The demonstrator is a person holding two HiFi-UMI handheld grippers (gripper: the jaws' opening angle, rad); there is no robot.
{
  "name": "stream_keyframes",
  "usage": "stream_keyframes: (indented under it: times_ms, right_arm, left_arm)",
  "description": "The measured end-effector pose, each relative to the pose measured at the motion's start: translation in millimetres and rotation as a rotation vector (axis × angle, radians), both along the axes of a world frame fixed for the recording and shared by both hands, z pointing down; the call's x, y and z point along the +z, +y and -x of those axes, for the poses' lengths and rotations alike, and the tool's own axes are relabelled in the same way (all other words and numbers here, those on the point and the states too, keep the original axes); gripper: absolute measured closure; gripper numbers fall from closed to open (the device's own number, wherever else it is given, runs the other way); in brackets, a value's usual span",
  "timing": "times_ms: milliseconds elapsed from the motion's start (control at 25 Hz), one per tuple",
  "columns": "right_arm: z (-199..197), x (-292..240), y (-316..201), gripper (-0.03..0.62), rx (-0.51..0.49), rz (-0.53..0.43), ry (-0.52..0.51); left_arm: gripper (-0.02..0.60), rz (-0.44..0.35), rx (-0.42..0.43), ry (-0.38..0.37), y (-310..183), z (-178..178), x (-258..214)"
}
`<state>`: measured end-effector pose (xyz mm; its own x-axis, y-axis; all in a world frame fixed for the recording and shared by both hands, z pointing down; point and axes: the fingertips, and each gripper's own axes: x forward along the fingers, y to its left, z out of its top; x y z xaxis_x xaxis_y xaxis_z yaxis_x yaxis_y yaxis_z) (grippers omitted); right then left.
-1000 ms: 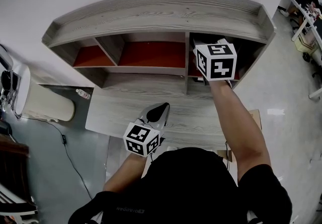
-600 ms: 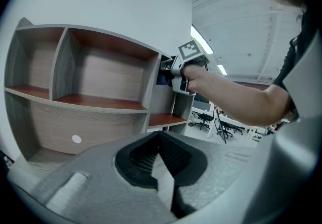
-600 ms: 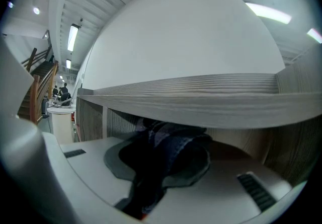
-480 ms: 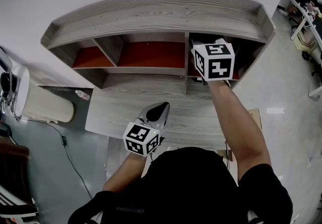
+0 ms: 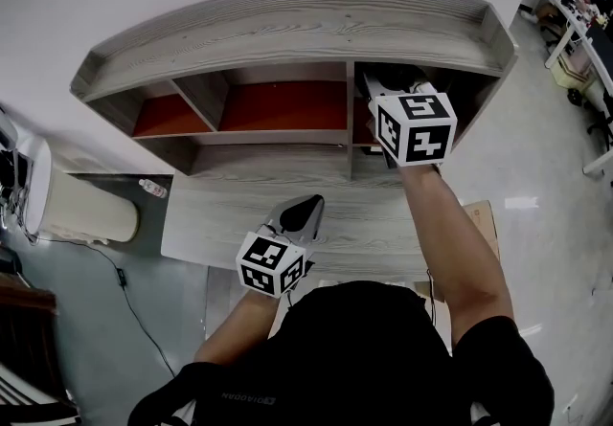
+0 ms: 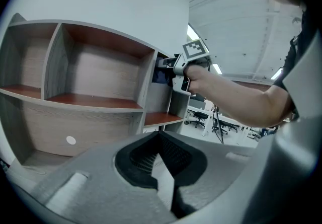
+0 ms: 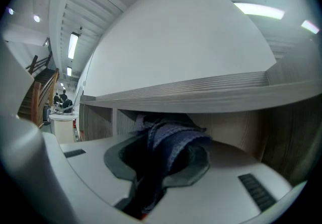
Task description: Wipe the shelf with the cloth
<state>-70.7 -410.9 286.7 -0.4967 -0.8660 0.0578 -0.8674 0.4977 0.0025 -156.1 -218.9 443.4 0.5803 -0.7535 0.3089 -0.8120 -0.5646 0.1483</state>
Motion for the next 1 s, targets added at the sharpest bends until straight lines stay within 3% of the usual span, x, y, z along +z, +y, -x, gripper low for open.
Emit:
stream_keyframes:
  times_ms: [200, 560, 760, 1000]
  right_arm:
    - [-23, 2, 23, 0.499, 0.039, -0.019, -0.047]
    - [-57, 47, 89, 0.498, 0.105, 0.046, -0.114]
    - [-64, 77, 134, 0.497, 0.093, 0.082, -0.158]
    - [-57, 101, 182, 0.499, 0.027, 0.102, -0.118]
  left_arm:
    - [0.574, -0.015, 0.071, 0.004, -1, -9, -3]
    - [0.574, -0.011, 0.192, 0.006, 10, -17, 1]
    - [0.574, -0.008, 0.254, 0.012, 19, -26, 4]
    - [0.574, -0.021, 0.253, 0.031, 29, -33, -2]
